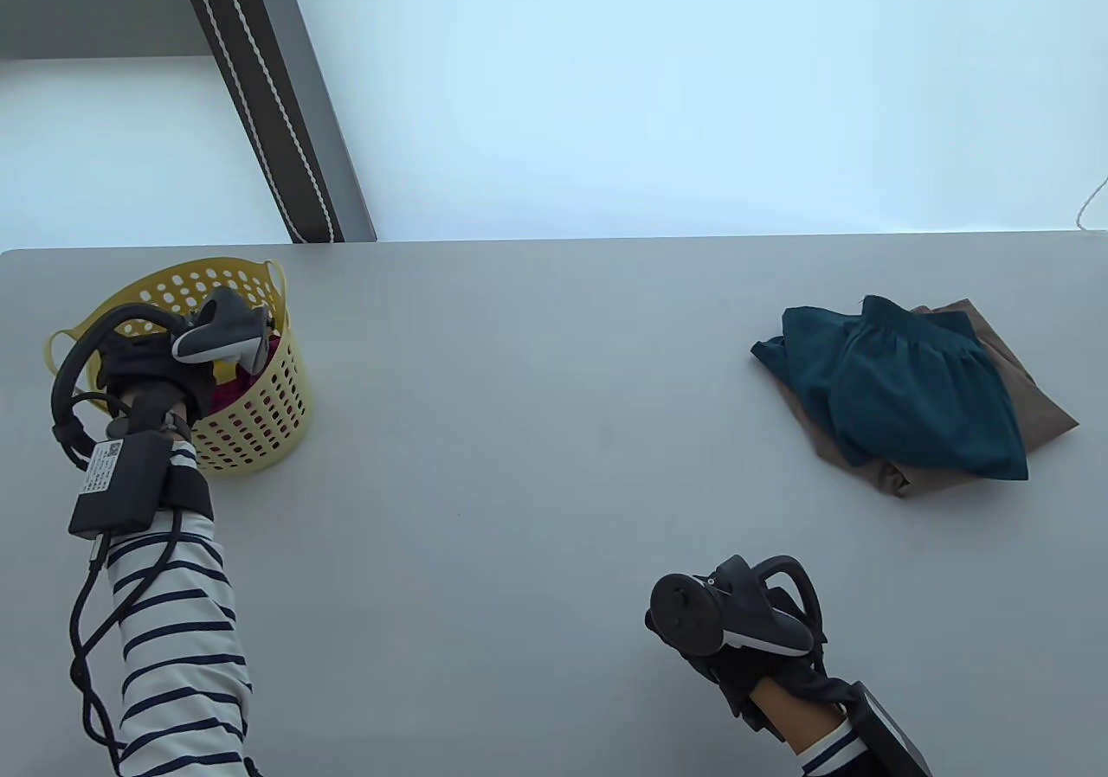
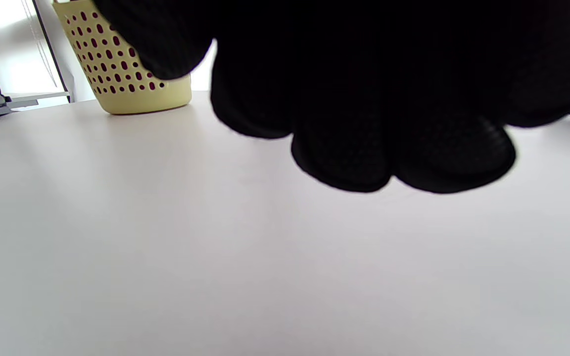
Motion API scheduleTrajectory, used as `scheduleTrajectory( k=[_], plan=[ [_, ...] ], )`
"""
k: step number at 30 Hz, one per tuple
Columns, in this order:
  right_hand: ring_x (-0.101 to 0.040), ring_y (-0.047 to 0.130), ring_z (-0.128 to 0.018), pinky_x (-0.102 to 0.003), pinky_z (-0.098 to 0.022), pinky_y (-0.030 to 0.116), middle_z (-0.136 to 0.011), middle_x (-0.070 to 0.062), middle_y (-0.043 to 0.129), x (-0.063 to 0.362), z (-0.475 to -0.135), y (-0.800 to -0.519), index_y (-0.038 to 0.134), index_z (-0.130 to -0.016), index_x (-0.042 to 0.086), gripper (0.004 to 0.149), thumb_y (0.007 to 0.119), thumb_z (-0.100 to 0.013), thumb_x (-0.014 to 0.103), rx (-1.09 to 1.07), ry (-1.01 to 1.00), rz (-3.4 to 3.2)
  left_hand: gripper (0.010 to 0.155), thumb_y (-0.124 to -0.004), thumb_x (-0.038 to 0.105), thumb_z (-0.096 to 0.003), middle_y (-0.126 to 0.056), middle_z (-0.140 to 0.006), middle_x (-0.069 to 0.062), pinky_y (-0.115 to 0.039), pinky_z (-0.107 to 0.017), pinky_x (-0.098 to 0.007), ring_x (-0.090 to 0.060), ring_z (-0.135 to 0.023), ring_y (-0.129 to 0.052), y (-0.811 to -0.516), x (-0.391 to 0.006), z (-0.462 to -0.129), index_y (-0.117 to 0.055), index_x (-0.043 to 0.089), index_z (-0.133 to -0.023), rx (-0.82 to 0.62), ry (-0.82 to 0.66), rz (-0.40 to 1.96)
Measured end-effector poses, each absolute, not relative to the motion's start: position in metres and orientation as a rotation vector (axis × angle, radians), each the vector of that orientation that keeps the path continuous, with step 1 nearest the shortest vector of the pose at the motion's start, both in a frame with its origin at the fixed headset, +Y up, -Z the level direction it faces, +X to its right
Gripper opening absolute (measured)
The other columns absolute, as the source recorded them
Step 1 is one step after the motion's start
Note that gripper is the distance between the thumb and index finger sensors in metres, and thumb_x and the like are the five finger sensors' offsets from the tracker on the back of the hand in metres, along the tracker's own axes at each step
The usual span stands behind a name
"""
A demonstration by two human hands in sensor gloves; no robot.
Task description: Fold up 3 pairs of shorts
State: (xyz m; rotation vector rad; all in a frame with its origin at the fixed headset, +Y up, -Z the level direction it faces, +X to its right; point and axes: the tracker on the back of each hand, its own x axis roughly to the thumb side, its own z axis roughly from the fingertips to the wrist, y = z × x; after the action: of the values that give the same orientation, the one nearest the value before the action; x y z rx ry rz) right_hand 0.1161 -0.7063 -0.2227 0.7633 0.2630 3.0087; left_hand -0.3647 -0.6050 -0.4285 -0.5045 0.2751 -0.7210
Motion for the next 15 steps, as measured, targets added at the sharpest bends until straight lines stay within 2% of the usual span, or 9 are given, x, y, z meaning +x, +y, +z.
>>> scheduleTrajectory(
  k=[4, 7, 12, 15],
  plan=[
    [-0.04, 0.101, -0.042, -0.052, -0.034, 0.08, -0.05, -0.013, 0.098, 0.117, -0.223, -0.706, 0.088, -0.054, 0.013, 0.039, 0.065, -0.048, 0.043, 0.759, 0.259, 3.009, 0.037, -0.065, 0.025, -0.0493, -0.091, -0.071, 0.011, -0.075, -0.071, -0.054, -0.016, -0.065, -0.1, -0.566, -0.368, -0.419, -0.064, 0.037, -0.084, -0.243, 0.328, -0.53],
    [-0.04, 0.101, -0.043, -0.053, -0.034, 0.08, -0.05, -0.014, 0.098, 0.117, -0.223, -0.706, 0.088, -0.055, 0.012, 0.039, 0.065, -0.048, 0.043, 0.757, 0.254, 3.01, 0.034, -0.066, 0.019, -0.0464, -0.093, -0.061, 0.005, -0.077, -0.068, -0.056, -0.021, -0.053, -0.1, -0.519, -0.365, -0.401, -0.072, 0.033, -0.076, 0.028, 0.318, -0.255],
    [-0.04, 0.101, -0.043, -0.053, -0.034, 0.08, -0.05, -0.014, 0.098, 0.12, -0.223, -0.704, 0.088, -0.055, 0.012, 0.039, 0.065, -0.048, 0.043, 0.738, 0.225, 3.018, 0.032, -0.068, 0.016, -0.0412, -0.095, -0.049, 0.003, -0.08, -0.064, -0.055, -0.022, -0.041, -0.1, -0.439, -0.348, -0.351, -0.08, 0.031, -0.067, 0.492, 0.257, -0.136],
    [-0.04, 0.101, -0.043, -0.053, -0.034, 0.08, -0.05, -0.014, 0.098, 0.122, -0.224, -0.703, 0.088, -0.055, 0.012, 0.039, 0.065, -0.048, 0.043, 0.727, 0.208, 3.019, 0.032, -0.068, 0.015, -0.04, -0.096, -0.046, 0.003, -0.081, -0.063, -0.054, -0.022, -0.038, -0.099, -0.397, -0.334, -0.313, -0.082, 0.03, -0.065, 0.703, 0.195, -0.088]
  ],
)
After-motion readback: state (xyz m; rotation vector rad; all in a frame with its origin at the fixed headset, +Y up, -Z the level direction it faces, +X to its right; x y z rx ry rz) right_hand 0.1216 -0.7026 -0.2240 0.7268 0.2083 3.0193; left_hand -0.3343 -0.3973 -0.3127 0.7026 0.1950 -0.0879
